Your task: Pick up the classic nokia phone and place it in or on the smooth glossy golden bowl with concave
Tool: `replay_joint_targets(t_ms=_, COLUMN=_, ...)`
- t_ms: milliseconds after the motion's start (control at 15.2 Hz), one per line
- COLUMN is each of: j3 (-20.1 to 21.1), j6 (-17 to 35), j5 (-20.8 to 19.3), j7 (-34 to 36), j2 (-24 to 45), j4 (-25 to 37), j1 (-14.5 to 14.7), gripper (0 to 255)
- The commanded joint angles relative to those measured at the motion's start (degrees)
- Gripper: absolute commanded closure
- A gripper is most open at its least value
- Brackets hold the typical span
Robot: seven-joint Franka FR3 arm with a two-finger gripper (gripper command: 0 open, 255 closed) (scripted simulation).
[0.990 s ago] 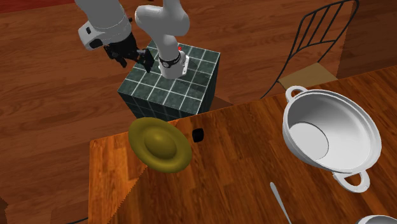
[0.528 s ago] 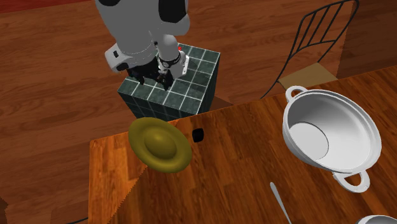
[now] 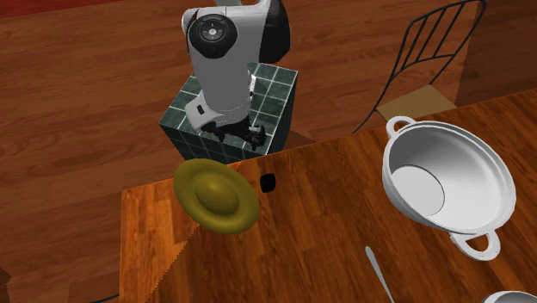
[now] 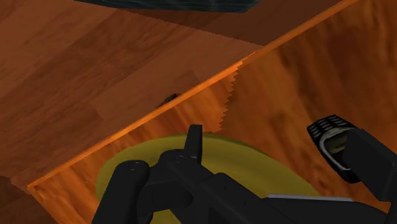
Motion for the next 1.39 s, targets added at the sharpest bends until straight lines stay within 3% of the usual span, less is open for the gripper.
replay_joint_targets(t_ms=0, j3=2.00, j6=2.48, j5=-0.73, j7=2.97, j2=3.63, j4=1.68, j1=0.21, gripper=0)
replay_joint_targets(t_ms=462, j3=7.80, j6=8.46, j5=-7.71, j7=15.01, j2=18.20, j4=10.75, j1=1.30, gripper=0)
replay_joint_targets(t_ms=990, j3=7.77, j6=14.22, j5=-9.91, j7=16.67, j2=21.73, j4=8.09, j1=1.50, gripper=0)
replay_joint_targets(t_ms=1320, j3=7.77, j6=14.22, j5=-9.91, j7=16.67, j2=21.73, j4=8.09, j1=1.51, gripper=0)
